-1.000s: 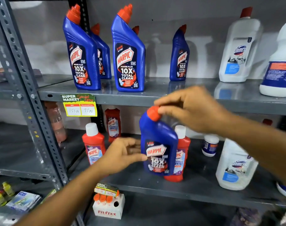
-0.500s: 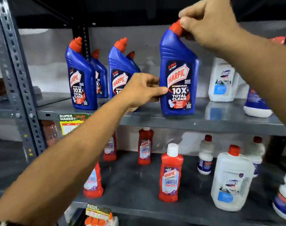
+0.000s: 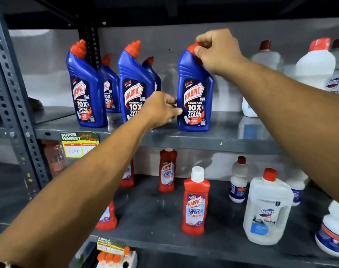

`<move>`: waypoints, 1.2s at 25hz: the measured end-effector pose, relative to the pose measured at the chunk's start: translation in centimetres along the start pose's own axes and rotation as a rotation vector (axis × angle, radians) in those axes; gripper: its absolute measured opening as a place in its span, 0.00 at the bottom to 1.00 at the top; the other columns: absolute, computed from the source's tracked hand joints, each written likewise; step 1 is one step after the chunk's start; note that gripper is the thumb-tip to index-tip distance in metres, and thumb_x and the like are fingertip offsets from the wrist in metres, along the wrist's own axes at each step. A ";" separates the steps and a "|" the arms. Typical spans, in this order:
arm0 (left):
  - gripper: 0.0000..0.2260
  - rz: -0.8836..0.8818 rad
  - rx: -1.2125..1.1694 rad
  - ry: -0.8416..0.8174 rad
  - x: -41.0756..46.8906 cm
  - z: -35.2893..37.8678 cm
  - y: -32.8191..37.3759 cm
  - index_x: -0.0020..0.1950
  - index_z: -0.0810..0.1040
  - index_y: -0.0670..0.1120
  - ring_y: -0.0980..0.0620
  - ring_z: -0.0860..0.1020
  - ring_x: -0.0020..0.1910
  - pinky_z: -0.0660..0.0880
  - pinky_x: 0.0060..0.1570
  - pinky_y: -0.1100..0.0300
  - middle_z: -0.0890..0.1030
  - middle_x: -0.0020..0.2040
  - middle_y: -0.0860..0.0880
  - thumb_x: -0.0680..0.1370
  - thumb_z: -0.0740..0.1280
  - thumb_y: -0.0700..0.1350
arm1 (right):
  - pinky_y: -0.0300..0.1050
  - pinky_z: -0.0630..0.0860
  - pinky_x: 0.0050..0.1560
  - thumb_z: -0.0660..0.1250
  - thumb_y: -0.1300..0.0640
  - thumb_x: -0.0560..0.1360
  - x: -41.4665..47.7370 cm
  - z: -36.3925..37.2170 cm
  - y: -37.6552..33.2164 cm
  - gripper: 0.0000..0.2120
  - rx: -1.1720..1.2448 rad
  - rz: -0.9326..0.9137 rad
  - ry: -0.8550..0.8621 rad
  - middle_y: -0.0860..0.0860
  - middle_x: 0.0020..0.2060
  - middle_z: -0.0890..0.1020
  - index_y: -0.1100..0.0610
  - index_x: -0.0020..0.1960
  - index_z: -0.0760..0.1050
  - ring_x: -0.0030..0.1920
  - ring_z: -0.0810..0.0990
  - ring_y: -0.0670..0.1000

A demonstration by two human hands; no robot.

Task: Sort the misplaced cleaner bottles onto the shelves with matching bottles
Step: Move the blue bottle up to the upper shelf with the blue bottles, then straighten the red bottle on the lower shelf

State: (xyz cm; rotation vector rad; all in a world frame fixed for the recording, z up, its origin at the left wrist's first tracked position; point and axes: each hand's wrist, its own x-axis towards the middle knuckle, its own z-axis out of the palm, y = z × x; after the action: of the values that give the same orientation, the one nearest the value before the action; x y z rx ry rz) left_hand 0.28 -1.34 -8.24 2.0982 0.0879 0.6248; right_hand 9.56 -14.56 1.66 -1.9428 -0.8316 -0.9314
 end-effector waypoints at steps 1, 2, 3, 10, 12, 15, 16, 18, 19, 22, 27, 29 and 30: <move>0.12 0.039 0.050 0.084 -0.9 -0.2 -0.2 0.55 0.79 0.42 0.47 0.84 0.49 0.81 0.53 0.51 0.85 0.49 0.44 0.73 0.73 0.41 | 0.40 0.71 0.62 0.64 0.54 0.73 -1.2 -0.4 -0.1 0.18 -0.034 -0.088 0.021 0.53 0.59 0.80 0.54 0.62 0.77 0.58 0.78 0.51; 0.12 0.082 0.048 0.150 -2.3 -0.4 -0.6 0.54 0.80 0.44 0.50 0.84 0.47 0.80 0.51 0.55 0.85 0.46 0.48 0.71 0.74 0.42 | 0.36 0.71 0.59 0.65 0.53 0.72 -3.0 -1.2 -0.4 0.19 -0.022 -0.203 0.055 0.54 0.59 0.79 0.54 0.62 0.76 0.54 0.79 0.50; 0.11 0.117 0.027 0.162 -4.1 -0.4 -1.4 0.52 0.81 0.45 0.53 0.83 0.44 0.80 0.49 0.59 0.84 0.43 0.50 0.71 0.74 0.41 | 0.34 0.72 0.55 0.66 0.54 0.72 -5.3 -1.9 -0.4 0.18 0.017 -0.336 0.080 0.54 0.56 0.80 0.55 0.61 0.76 0.49 0.79 0.48; 0.27 -0.300 0.080 -0.391 -10.8 8.0 -19.7 0.65 0.73 0.45 0.46 0.76 0.64 0.73 0.62 0.57 0.78 0.64 0.43 0.68 0.76 0.36 | 0.48 0.75 0.60 0.63 0.52 0.77 -21.5 0.4 7.6 0.12 -0.199 -0.587 -0.963 0.47 0.60 0.78 0.47 0.61 0.76 0.58 0.77 0.48; 0.34 -0.328 0.041 -0.392 -10.5 11.1 -23.0 0.72 0.66 0.42 0.46 0.71 0.70 0.68 0.67 0.57 0.71 0.71 0.44 0.68 0.76 0.38 | 0.47 0.65 0.70 0.61 0.52 0.78 -22.5 3.3 10.4 0.21 -0.236 -0.321 -0.939 0.48 0.72 0.66 0.45 0.70 0.65 0.70 0.67 0.50; 0.38 -0.302 -0.043 -0.318 -9.0 14.5 -25.7 0.71 0.68 0.43 0.47 0.73 0.68 0.69 0.70 0.47 0.73 0.71 0.44 0.64 0.77 0.49 | 0.47 0.63 0.71 0.63 0.50 0.77 -23.1 6.4 13.0 0.28 -0.039 0.005 -0.850 0.52 0.74 0.66 0.48 0.75 0.58 0.72 0.66 0.53; 0.34 -0.298 -0.077 -0.322 -8.6 15.2 -25.7 0.68 0.71 0.43 0.47 0.76 0.65 0.72 0.67 0.46 0.77 0.68 0.43 0.64 0.77 0.49 | 0.49 0.67 0.69 0.63 0.49 0.77 -23.5 7.3 13.8 0.27 0.020 0.094 -0.856 0.53 0.72 0.69 0.46 0.74 0.58 0.69 0.70 0.53; 0.23 -0.274 -0.105 -0.355 -8.1 15.6 -24.9 0.63 0.75 0.40 0.46 0.79 0.61 0.76 0.63 0.46 0.81 0.62 0.41 0.69 0.75 0.40 | 0.54 0.77 0.60 0.61 0.48 0.78 -24.7 8.5 14.6 0.23 0.091 0.244 -0.852 0.53 0.66 0.75 0.38 0.71 0.59 0.60 0.77 0.54; 0.20 -0.254 -0.117 -0.370 -7.9 15.5 -24.5 0.61 0.76 0.38 0.44 0.80 0.59 0.76 0.62 0.46 0.81 0.60 0.39 0.71 0.73 0.37 | 0.56 0.79 0.55 0.61 0.48 0.78 -25.4 8.9 14.7 0.21 0.117 0.294 -0.833 0.53 0.62 0.77 0.33 0.68 0.60 0.56 0.79 0.54; 0.18 -0.199 -0.147 -0.389 -7.6 13.9 -26.0 0.60 0.76 0.37 0.43 0.81 0.58 0.77 0.61 0.46 0.82 0.59 0.38 0.71 0.72 0.35 | 0.60 0.80 0.54 0.61 0.49 0.78 -25.9 10.5 13.7 0.20 0.242 0.356 -0.773 0.51 0.59 0.78 0.28 0.63 0.62 0.55 0.80 0.53; 0.16 -0.190 -0.176 -0.391 -8.3 8.6 -29.3 0.59 0.77 0.36 0.61 0.83 0.45 0.80 0.51 0.65 0.83 0.56 0.41 0.72 0.72 0.34 | 0.56 0.80 0.57 0.61 0.51 0.79 -25.9 14.7 9.0 0.21 0.341 0.341 -0.826 0.52 0.65 0.75 0.37 0.69 0.61 0.60 0.78 0.52; 0.16 -0.209 -0.186 -0.379 -8.6 6.9 -29.8 0.59 0.77 0.38 0.61 0.83 0.46 0.80 0.53 0.62 0.83 0.55 0.43 0.72 0.72 0.34 | 0.55 0.79 0.57 0.61 0.51 0.79 -26.0 16.0 8.1 0.21 0.347 0.341 -0.816 0.53 0.66 0.74 0.37 0.69 0.60 0.60 0.78 0.52; 0.16 -0.210 -0.172 -0.380 -8.7 6.4 -30.1 0.59 0.77 0.39 0.58 0.84 0.49 0.80 0.57 0.57 0.83 0.55 0.43 0.72 0.72 0.36 | 0.56 0.79 0.57 0.61 0.50 0.79 -26.0 16.4 7.9 0.22 0.357 0.348 -0.819 0.52 0.67 0.74 0.37 0.70 0.60 0.60 0.78 0.52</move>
State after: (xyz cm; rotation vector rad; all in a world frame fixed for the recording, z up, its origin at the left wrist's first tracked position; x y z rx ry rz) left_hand 0.86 8.61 -38.61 1.9717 0.0371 0.0987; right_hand 7.54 -9.41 -29.60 -2.0377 -0.9660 0.2508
